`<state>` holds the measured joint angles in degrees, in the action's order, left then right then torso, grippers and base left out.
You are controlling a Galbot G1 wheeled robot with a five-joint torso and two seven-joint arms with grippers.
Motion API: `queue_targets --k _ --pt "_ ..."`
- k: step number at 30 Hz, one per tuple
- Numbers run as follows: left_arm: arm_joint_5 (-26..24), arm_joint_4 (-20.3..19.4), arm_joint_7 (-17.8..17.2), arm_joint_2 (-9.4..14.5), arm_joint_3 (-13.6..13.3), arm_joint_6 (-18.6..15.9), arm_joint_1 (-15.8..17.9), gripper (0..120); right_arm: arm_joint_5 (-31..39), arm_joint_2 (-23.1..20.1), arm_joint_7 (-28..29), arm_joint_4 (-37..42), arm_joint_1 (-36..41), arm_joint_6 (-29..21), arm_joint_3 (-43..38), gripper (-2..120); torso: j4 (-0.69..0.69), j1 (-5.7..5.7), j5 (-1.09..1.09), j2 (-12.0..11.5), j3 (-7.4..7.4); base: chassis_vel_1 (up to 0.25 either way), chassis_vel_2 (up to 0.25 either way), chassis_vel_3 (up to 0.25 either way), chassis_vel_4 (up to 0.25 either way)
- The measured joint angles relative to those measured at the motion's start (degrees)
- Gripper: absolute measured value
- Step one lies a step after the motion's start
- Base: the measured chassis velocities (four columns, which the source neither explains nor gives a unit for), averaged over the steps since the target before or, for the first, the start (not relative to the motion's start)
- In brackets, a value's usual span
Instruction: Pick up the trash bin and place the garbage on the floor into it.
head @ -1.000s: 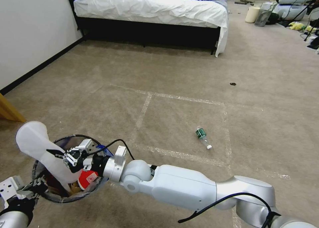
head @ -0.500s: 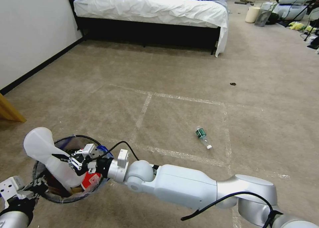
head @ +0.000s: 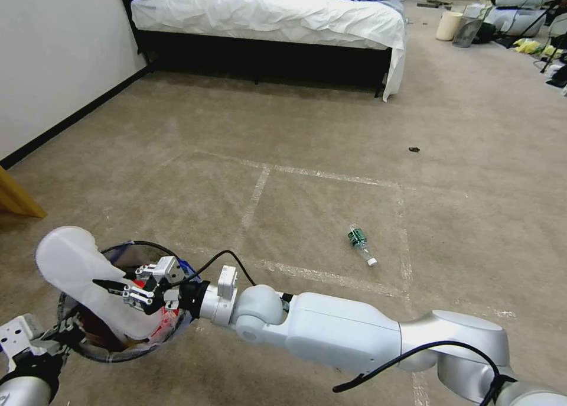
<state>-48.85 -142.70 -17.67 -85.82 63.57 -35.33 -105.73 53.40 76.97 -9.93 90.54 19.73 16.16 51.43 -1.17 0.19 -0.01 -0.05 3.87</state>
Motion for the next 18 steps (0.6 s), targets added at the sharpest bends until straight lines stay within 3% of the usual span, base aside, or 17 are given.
queue_targets --k 4,6,12,15,18 --pt "0.03 0.0 0.01 0.01 0.0 0.02 -0.02 1 -0.01 -0.45 0.05 0.83 0.13 -0.06 -0.54 52 0.0 0.0 0.0 0.0 0.0 0.0 0.0 0.0 0.0" --pt "0.05 0.0 0.02 0.04 0.0 0.03 -0.03 1 -0.01 -1.12 0.15 2.0 0.21 -0.18 -1.13 65 0.0 0.0 0.0 0.0 0.0 0.0 0.0 0.0 0.0" --pt "0.1 0.02 0.03 0.03 -0.07 0.04 -0.03 1 0.02 -1.82 0.22 3.27 0.25 -0.27 -1.95 83 0.0 0.0 0.0 0.0 0.0 0.0 0.0 0.0 0.0" --pt "0.18 0.11 0.04 -0.01 -0.15 0.04 -0.02 1 0.3 -2.35 0.63 4.84 0.36 -0.56 -3.38 98 0.0 0.0 0.0 0.0 0.0 0.0 0.0 0.0 0.0" --pt "0.2 0.12 0.05 -0.02 -0.16 0.04 -0.02 1 0.45 -2.47 0.86 5.34 0.42 -0.69 -4.0 100 0.0 0.0 -0.01 0.0 0.0 0.0 0.0 0.0 0.0"
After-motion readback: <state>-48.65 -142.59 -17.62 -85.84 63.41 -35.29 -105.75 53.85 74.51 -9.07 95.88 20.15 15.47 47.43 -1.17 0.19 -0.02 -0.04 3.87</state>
